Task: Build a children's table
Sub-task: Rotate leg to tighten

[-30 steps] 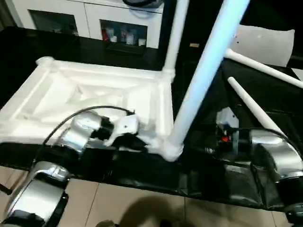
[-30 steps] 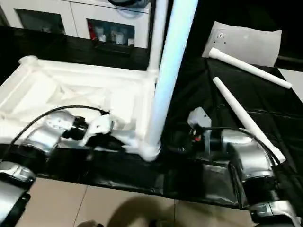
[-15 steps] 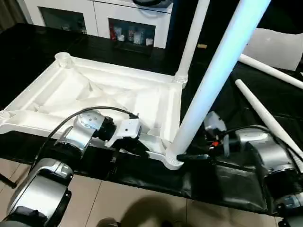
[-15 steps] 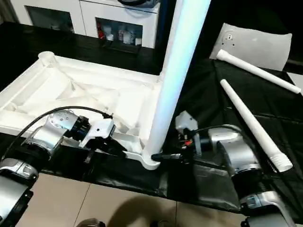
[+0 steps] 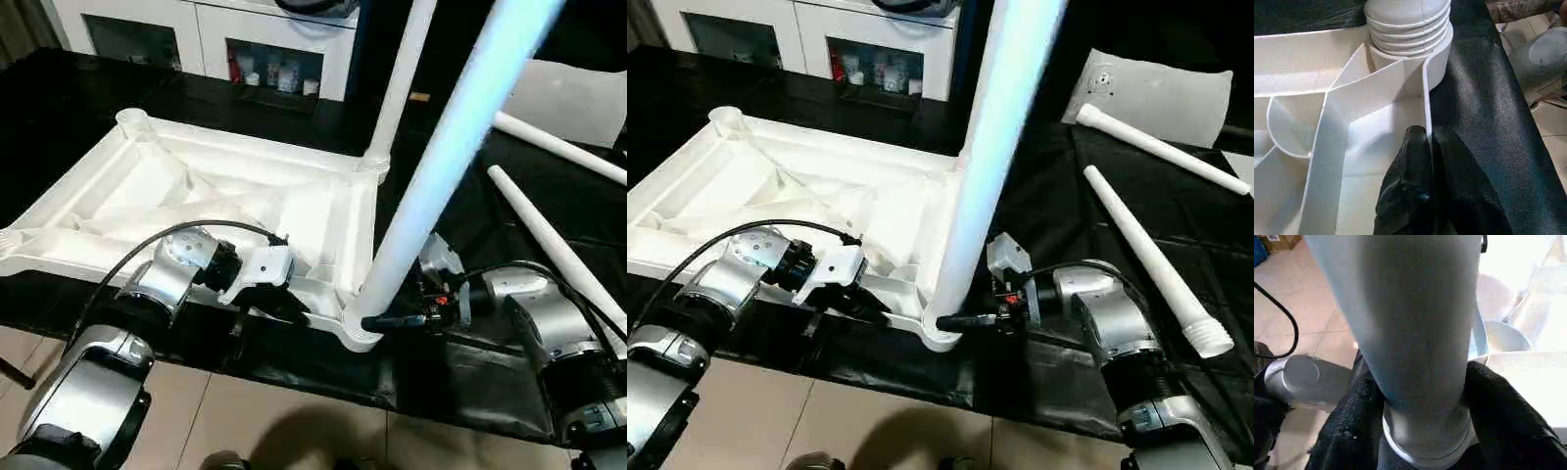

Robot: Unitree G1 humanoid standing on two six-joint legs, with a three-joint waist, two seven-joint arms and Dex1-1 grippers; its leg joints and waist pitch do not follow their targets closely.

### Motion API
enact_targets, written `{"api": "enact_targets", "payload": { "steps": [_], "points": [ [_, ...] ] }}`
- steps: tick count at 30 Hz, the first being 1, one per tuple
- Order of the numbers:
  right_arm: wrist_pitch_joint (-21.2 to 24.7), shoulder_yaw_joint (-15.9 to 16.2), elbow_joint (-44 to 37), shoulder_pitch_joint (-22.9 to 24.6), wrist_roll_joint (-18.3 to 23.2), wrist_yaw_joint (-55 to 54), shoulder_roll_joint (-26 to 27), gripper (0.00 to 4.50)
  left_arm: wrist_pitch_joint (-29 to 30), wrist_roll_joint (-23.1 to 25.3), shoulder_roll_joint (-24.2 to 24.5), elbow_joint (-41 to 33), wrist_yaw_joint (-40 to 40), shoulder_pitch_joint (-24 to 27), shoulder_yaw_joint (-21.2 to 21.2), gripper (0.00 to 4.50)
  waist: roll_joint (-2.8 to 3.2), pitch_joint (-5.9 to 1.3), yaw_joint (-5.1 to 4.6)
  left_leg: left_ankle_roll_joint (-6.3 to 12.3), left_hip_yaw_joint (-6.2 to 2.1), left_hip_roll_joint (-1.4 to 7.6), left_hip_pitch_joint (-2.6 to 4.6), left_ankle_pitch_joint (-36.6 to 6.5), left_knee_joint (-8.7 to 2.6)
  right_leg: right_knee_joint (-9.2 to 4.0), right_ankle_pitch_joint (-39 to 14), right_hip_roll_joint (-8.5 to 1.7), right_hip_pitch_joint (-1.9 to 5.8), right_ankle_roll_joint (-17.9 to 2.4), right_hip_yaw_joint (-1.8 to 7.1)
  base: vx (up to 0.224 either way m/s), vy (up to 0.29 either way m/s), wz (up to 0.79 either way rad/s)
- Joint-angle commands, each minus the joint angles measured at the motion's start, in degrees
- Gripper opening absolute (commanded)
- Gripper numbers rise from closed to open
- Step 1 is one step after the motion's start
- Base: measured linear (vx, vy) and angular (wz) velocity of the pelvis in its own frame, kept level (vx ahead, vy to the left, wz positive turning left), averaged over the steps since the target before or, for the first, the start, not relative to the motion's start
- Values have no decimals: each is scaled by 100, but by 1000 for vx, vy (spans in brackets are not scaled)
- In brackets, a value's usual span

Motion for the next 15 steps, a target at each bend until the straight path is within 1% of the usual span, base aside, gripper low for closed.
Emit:
{"api": "enact_targets", "payload": {
  "steps": [1,3,5,6,7,8,9,10,11,12,13,14,15],
  "points": [
    [39,-4,-76,82,92,139,-32,218,-77,122,-59,56,-58,-7,-133,0,-44,-384,0,473,-43,353,-7,-741,-379,-382,-1634,-461,342,-1090,288,0,0,0],
    [131,-39,-223,228,114,-30,4,211,96,54,-108,33,40,6,-53,0,-23,-381,2,452,-44,352,-5,-766,-382,-387,-1656,-462,342,-1085,290,0,0,0],
    [220,-69,-289,289,132,-163,46,208,174,31,-142,28,139,4,-9,0,-38,-378,14,442,-46,352,-3,-776,-386,-393,-1683,-462,346,-1047,295,0,0,0],
    [458,-141,-375,388,131,-575,182,207,308,60,-194,12,439,-18,54,0,-14,-369,9,428,-47,348,-3,-776,-395,-402,-1686,-455,343,-1043,296,0,0,0],
    [483,-197,-406,439,123,-819,284,207,373,91,-222,12,628,-36,85,0,-9,-343,-11,371,-61,345,-1,-924,-421,-447,-1979,-457,325,-960,290,0,0,0],
    [483,-197,-406,439,123,-819,284,206,373,91,-222,12,628,-36,85,0,-15,-335,-28,331,-70,341,9,-1030,-427,-467,-2211,-468,325,-910,285,0,0,0],
    [478,-232,-421,470,116,-971,349,205,407,113,-239,14,745,-48,103,0,-21,-331,-45,274,-78,329,30,-1171,-424,-515,-2600,-480,308,-809,286,0,0,0],
    [625,-291,-478,499,98,-1339,510,204,561,181,-289,30,1036,-87,130,0,-24,-316,-52,262,-85,326,28,-1218,-430,-534,-2774,-492,306,-762,289,0,0,0],
    [611,-332,-520,527,6,-1779,719,204,877,223,-387,31,1417,-132,193,0,-15,-311,-64,245,-91,328,24,-1232,-442,-542,-2874,-486,298,-725,293,0,0,0],
    [613,-358,-565,547,-47,-2093,889,204,1160,209,-486,16,1696,-164,267,0,-11,-281,-96,128,-109,330,62,-1429,-454,-588,-3261,-486,247,-607,279,0,0,0],
    [843,-402,-614,536,-102,-2540,1109,204,1525,118,-650,-54,2010,-198,397,0,-15,-284,-108,110,-124,315,50,-1464,-456,-602,-3403,-491,261,-554,264,0,0,0],
    [1035,-447,-650,518,-169,-2938,1301,204,1856,13,-804,-136,2244,-224,517,0,2,-279,-154,58,-141,316,31,-1470,-477,-613,-3473,-490,271,-506,259,0,0,0],
    [1192,-479,-678,504,-207,-3181,1417,203,2049,-55,-898,-193,2373,-238,589,0,1,-277,-210,14,-159,311,41,-1554,-483,-627,-3518,-482,261,-493,242,0,0,0]
  ]
}}
